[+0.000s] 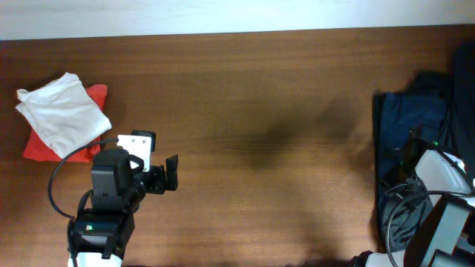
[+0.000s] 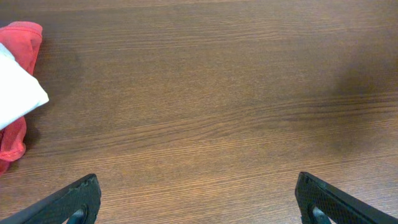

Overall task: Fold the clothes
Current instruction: 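Grasp the black NIKE t-shirt from the right pile with the right gripper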

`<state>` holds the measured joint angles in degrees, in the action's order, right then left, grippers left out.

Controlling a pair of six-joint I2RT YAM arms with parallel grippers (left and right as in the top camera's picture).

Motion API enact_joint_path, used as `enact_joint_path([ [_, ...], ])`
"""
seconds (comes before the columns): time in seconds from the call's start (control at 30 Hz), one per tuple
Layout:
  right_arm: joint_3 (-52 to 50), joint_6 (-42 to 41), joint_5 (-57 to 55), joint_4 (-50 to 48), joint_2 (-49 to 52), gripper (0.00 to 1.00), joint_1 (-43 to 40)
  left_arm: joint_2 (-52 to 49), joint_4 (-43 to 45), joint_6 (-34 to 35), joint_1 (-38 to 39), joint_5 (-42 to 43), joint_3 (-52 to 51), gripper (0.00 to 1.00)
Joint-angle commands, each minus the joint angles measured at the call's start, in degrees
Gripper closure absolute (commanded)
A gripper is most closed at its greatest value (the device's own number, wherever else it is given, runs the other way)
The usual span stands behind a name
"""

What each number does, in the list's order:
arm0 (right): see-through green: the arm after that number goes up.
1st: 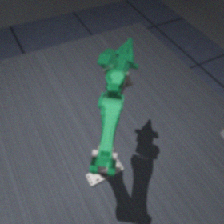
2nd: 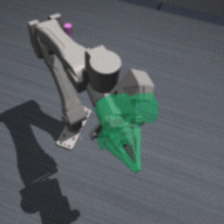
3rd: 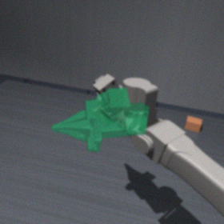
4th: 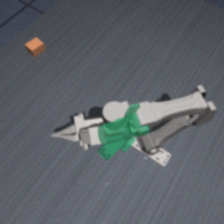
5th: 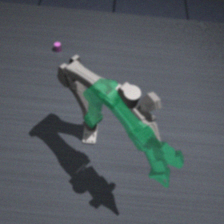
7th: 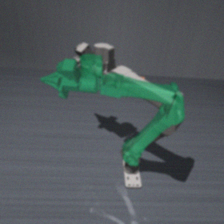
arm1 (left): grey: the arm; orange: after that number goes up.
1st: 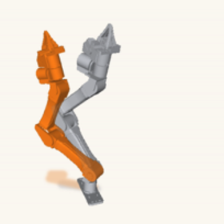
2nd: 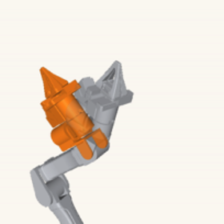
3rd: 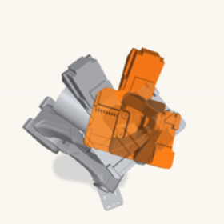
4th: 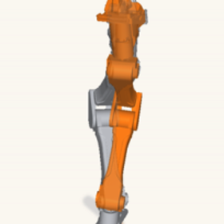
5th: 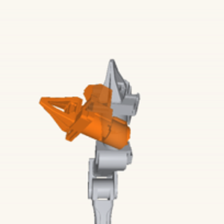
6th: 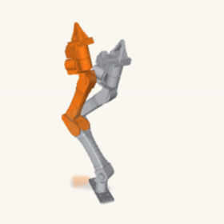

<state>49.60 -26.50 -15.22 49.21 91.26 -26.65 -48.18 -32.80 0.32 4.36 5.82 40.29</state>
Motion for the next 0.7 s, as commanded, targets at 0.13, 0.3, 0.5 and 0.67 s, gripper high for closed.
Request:
enact_joint_path([
  [0.13,1.2,1.3,4.5,-0.6,0.2,0.96,-0.4,0.1,0.2,0.5,-0.3,0.8,1.0,0.01],
  [0.3,25.1,13.3,16.5,13.9,-5.3,0.88,-0.3,0.1,0.2,0.5,-0.3,0.8,1.0,0.01],
  [0.5,28.0,15.8,16.2,19.4,-5.4,0.92,-0.3,0.1,0.2,0.5,-0.3,0.8,1.0,0.01],
  [0.67,21.8,15.7,18.6,15.1,-5.3,0.54,-0.3,0.1,0.2,0.5,-0.3,0.8,1.0,0.01],
])
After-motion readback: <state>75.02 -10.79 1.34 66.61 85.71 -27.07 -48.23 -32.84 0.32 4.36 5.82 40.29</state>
